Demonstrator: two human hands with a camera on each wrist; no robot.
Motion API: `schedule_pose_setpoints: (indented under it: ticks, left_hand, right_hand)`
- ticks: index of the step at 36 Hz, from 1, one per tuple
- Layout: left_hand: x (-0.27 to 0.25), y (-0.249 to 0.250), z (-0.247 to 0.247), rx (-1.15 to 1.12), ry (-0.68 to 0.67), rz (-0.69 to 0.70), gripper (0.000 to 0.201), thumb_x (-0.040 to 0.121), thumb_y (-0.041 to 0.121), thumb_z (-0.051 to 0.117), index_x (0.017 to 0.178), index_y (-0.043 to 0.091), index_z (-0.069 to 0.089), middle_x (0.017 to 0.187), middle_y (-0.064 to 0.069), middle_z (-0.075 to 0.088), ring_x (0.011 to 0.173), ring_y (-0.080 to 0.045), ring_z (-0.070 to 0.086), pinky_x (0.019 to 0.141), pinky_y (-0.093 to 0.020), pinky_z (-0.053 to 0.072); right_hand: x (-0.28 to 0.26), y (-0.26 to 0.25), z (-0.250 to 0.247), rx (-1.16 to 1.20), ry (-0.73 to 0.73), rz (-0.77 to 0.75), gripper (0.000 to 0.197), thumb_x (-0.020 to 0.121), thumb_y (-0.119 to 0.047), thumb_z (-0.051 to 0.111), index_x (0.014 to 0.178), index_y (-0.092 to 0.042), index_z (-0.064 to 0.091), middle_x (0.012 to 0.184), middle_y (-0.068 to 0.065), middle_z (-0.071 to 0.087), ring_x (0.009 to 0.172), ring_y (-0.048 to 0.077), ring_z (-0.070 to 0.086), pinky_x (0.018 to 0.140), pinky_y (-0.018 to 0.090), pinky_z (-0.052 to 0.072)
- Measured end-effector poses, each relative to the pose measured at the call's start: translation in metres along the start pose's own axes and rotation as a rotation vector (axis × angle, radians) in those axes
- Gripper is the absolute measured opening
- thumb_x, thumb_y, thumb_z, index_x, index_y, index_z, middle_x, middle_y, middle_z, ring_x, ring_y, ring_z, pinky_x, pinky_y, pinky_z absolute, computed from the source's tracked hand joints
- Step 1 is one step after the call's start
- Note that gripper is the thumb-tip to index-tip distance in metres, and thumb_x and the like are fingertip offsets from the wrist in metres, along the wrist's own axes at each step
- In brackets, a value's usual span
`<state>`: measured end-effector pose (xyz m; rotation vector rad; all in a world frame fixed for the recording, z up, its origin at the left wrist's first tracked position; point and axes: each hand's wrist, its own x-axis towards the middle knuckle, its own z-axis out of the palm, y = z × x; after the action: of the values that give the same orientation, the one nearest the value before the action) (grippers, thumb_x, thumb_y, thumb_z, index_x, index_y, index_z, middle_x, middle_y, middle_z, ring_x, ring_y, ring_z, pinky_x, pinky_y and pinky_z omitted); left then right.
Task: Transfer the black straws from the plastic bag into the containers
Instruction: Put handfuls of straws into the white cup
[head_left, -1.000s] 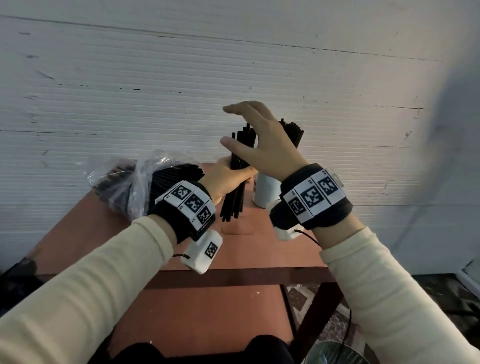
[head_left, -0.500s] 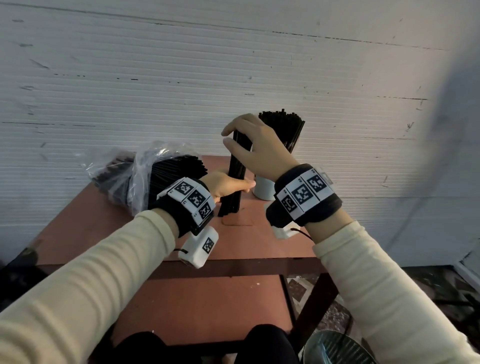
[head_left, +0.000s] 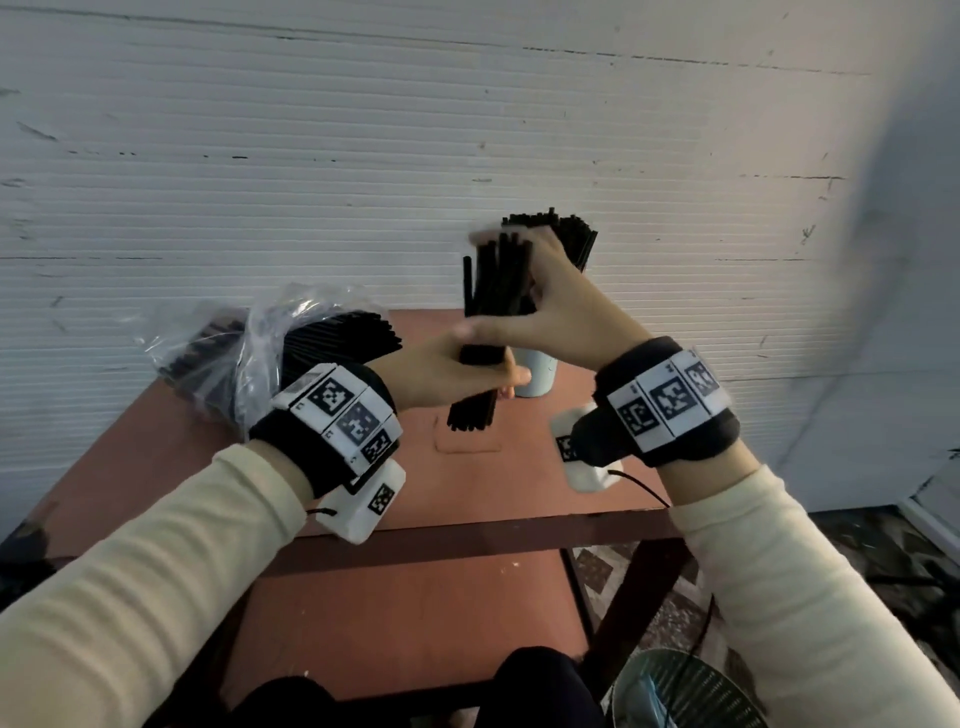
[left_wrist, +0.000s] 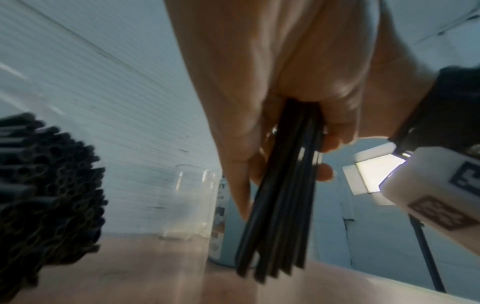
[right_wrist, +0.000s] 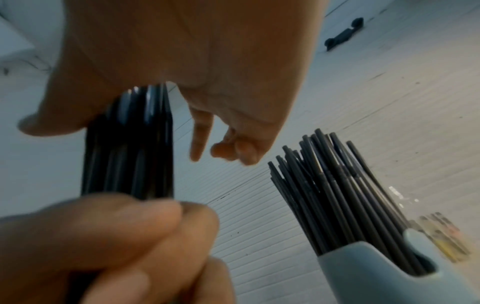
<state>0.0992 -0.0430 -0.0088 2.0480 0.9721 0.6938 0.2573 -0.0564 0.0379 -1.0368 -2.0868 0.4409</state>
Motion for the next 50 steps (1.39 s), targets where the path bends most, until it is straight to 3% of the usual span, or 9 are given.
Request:
schedule_pose_setpoints:
  ticks: [4,8,10,16,23,28,34,42,50]
  left_hand:
    - [0.004,0.007,0.005,0.12,-0.19,-0.041,0.028,0.096,0.028,0.06,0.089,0.002,0.067,0.094,-0.014,0.069,0.094,-0.023,0.066,0.092,-0.028,0.052]
    - [0.014,0.011,0.009,0.146,-0.158,0.005,0.022,0.093,0.028,0.064,0.079,0.012,0.066,0.081,-0.004,0.069,0.082,-0.014,0.066,0.084,-0.024,0.054]
    - [0.021,0.011,0.01,0.127,-0.069,0.011,0.018,0.088,0.033,0.07,0.091,0.016,0.063,0.087,-0.002,0.068,0.083,-0.01,0.065,0.081,-0.026,0.055]
    - [0.051,-0.004,0.01,0.084,0.492,-0.066,0.09,0.059,0.046,0.09,0.121,0.023,0.027,0.116,0.003,0.038,0.112,-0.014,0.046,0.095,-0.031,0.045]
    - [0.094,-0.024,0.001,-0.078,0.206,-0.216,0.155,0.05,0.039,0.095,0.15,0.03,-0.023,0.159,0.003,0.014,0.144,-0.018,0.026,0.117,-0.041,0.029]
    - [0.107,-0.027,-0.01,-0.061,0.102,-0.182,0.118,0.067,0.016,0.089,0.151,0.022,0.008,0.138,0.009,0.039,0.127,-0.011,0.042,0.092,-0.024,0.043]
    - [0.115,-0.031,-0.012,-0.053,0.048,-0.169,0.074,0.071,0.013,0.086,0.13,0.026,0.043,0.121,0.013,0.058,0.116,-0.009,0.055,0.093,-0.027,0.049]
    - [0.118,-0.029,-0.014,0.018,0.014,-0.134,0.051,0.077,0.01,0.081,0.112,0.031,0.05,0.105,0.016,0.06,0.093,0.007,0.054,0.07,-0.006,0.043]
    - [0.114,-0.029,-0.014,-0.011,0.025,-0.135,0.057,0.076,0.011,0.082,0.118,0.032,0.048,0.11,0.016,0.06,0.101,0.002,0.056,0.078,-0.012,0.045]
  right_hand:
    - [-0.008,-0.001,-0.001,0.06,-0.103,-0.039,0.038,0.076,-0.029,0.082,0.109,-0.019,0.066,0.102,0.006,0.06,0.09,0.004,0.057,0.077,0.011,0.045]
    - [-0.007,0.005,-0.003,0.103,-0.065,-0.029,0.016,0.081,-0.016,0.075,0.081,-0.002,0.066,0.079,0.013,0.066,0.074,0.019,0.064,0.069,0.031,0.054]
    - [-0.001,0.011,-0.01,0.115,0.007,-0.018,0.013,0.083,-0.012,0.071,0.078,-0.002,0.064,0.073,0.007,0.065,0.069,0.012,0.063,0.063,0.024,0.051]
    - [0.029,0.022,-0.046,0.185,0.268,0.007,0.011,0.082,-0.009,0.067,0.074,-0.001,0.063,0.073,0.011,0.065,0.07,0.011,0.062,0.065,0.027,0.052]
    - [0.059,0.024,-0.076,0.188,0.332,0.05,0.015,0.083,-0.013,0.066,0.07,-0.017,0.062,0.081,0.017,0.068,0.065,0.009,0.06,0.053,0.014,0.042]
    - [0.071,0.031,-0.08,0.124,0.314,0.086,0.014,0.083,-0.018,0.066,0.07,-0.016,0.063,0.089,0.024,0.067,0.066,0.015,0.058,0.05,0.018,0.041]
    - [0.083,0.043,-0.082,0.026,0.308,0.087,0.028,0.084,-0.022,0.064,0.081,0.006,0.065,0.085,0.028,0.064,0.062,0.017,0.055,0.051,0.021,0.042]
    - [0.089,0.049,-0.075,-0.011,0.276,0.04,0.024,0.084,-0.015,0.061,0.078,0.009,0.059,0.069,0.013,0.055,0.062,0.014,0.053,0.058,0.024,0.045]
    - [0.089,0.059,-0.062,-0.041,0.246,0.055,0.03,0.084,-0.016,0.063,0.079,0.012,0.055,0.077,0.03,0.058,0.064,0.021,0.055,0.058,0.037,0.048]
